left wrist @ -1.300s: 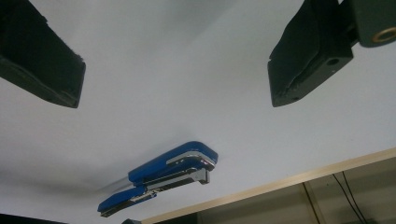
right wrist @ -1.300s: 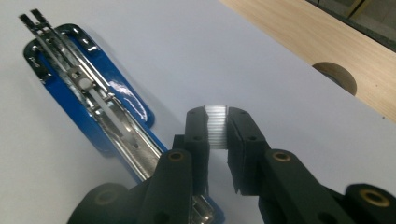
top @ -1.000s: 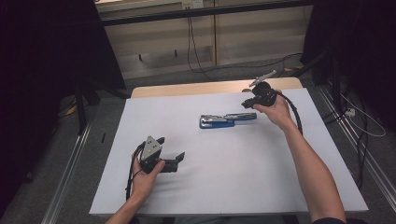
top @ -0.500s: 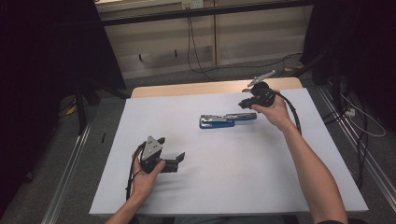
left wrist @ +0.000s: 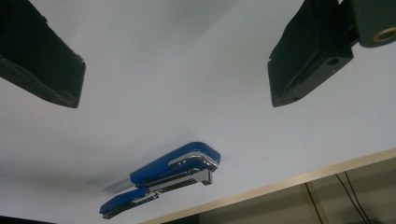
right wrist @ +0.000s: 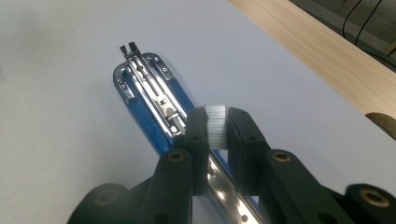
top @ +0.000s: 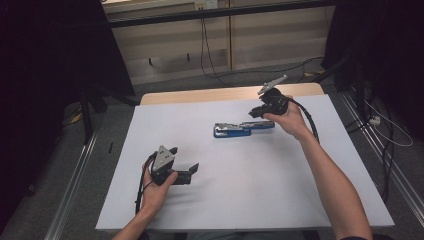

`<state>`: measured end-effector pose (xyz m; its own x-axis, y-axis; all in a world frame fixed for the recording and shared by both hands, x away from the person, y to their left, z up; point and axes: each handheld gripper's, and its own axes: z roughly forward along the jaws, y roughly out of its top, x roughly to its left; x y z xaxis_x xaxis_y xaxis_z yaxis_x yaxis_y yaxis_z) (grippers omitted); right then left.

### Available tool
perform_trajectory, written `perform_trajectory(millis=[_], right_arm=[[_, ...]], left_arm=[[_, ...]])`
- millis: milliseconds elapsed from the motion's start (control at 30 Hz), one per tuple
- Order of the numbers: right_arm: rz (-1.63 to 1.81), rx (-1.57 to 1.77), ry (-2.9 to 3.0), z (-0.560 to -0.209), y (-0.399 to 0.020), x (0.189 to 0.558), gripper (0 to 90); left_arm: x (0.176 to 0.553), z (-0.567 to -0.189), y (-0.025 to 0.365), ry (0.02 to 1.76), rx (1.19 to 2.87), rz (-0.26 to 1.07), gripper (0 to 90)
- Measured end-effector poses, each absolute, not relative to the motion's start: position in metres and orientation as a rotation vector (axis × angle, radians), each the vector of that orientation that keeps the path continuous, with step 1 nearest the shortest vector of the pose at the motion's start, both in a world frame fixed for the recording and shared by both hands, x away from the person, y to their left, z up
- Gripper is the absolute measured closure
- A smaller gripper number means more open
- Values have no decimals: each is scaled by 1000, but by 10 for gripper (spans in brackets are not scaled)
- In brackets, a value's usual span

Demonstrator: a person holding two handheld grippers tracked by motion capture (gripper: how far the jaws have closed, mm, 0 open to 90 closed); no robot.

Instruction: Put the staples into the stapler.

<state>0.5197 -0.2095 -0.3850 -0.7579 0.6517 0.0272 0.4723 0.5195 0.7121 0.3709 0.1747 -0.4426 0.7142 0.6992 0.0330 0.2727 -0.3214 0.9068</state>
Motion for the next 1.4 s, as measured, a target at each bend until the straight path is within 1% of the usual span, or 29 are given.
perform_trajectory(millis=[1400], right_arm=[[1098,680,2616,-386,-138,528,795]], left_arm=[[369,-440,179,769,1884,525,40]])
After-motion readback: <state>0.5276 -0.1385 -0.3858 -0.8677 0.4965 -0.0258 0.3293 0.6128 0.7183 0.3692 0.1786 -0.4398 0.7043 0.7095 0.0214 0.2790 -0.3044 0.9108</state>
